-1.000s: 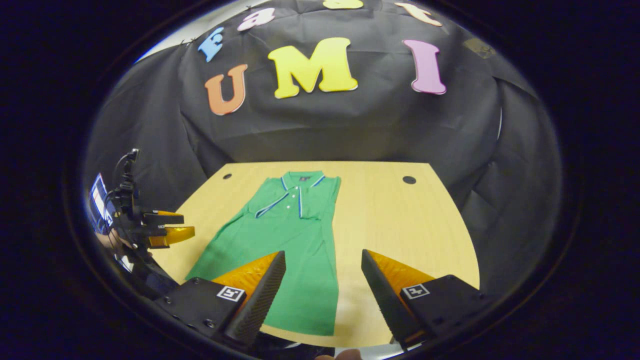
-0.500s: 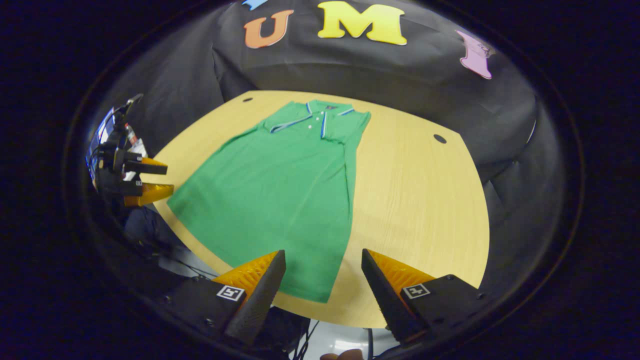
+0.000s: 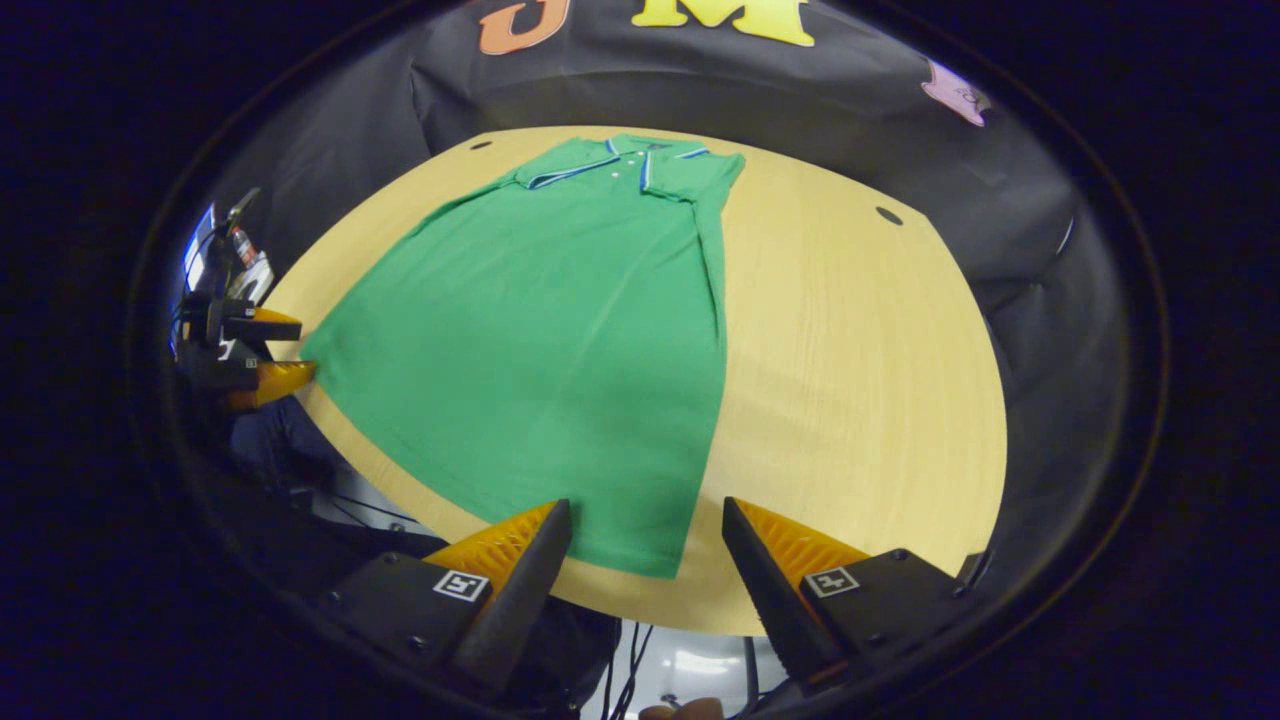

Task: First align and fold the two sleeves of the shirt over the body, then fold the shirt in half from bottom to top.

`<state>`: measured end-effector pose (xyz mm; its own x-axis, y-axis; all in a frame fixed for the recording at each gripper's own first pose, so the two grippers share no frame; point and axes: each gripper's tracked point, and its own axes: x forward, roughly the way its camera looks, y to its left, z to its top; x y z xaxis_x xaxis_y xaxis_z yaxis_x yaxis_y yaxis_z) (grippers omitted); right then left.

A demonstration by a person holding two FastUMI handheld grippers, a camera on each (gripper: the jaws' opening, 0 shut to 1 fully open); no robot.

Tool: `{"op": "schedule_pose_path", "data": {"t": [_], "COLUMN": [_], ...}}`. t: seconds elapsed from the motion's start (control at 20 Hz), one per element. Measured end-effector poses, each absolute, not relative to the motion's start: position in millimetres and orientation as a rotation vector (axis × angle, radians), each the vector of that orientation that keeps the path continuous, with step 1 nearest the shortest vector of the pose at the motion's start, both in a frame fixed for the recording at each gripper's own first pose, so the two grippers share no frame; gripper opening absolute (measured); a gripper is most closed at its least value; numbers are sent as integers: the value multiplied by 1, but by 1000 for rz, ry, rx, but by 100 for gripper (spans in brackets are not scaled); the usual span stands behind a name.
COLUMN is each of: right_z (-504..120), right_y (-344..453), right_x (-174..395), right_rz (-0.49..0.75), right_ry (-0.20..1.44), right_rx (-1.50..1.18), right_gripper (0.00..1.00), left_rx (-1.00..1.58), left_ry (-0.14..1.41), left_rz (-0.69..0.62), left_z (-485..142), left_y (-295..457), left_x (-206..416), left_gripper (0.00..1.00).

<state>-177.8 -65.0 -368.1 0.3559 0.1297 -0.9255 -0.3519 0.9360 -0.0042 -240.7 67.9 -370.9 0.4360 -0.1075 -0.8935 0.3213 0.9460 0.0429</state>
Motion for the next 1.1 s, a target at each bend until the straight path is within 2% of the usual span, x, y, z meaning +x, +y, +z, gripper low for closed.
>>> {"op": "schedule_pose_path", "data": {"t": [0.1,0.15,0.2,0.25,0.3,0.35,0.5,0.65,0.7,0.85,0.9,0.95,1.0,1.1], "right_z": [-376,-382,-386,-386,-387,-387,-389,-389,-389,-389,-389,-388,-387,-383], "right_y": [-60,-57,-56,-56,-55,-56,-57,-52,-49,-44,-44,-40,-37,-40], "right_x": [-181,-183,-185,-188,-184,-187,-185,-185,-182,-180,-179,-178,-177,-172], "right_rz": [333,345,348,357,351,352,338,371,383,386,398,407,409,377], "right_ry": [1184,1196,1209,1213,1201,1208,1215,1187,1179,1222,1249,1275,1286,1296], "right_rx": [-240,-247,-259,-255,-245,-231,-186,-204,-205,-224,-223,-192,-139,-62], "right_gripper": [98,94,98,94,100,97,98,94,72,9,9,8,9,2], "left_rx": [210,202,183,160,135,122,122,114,124,164,163,147,104,3], "left_ry": [1092,1088,1093,1096,1094,1094,1088,1075,1080,1063,1071,1084,1101,1129], "left_rz": [-282,-284,-277,-269,-264,-259,-255,-250,-269,-245,-246,-253,-271,-287], "left_z": [-375,-373,-374,-375,-375,-375,-375,-375,-375,-374,-374,-375,-373,-365], "left_y": [65,64,64,64,63,63,62,60,55,57,56,56,53,44], "left_x": [-242,-241,-242,-243,-244,-245,-245,-244,-243,-231,-230,-231,-232,-233], "left_gripper": [100,100,100,100,100,100,100,100,100,36,15,6,4,3]}}
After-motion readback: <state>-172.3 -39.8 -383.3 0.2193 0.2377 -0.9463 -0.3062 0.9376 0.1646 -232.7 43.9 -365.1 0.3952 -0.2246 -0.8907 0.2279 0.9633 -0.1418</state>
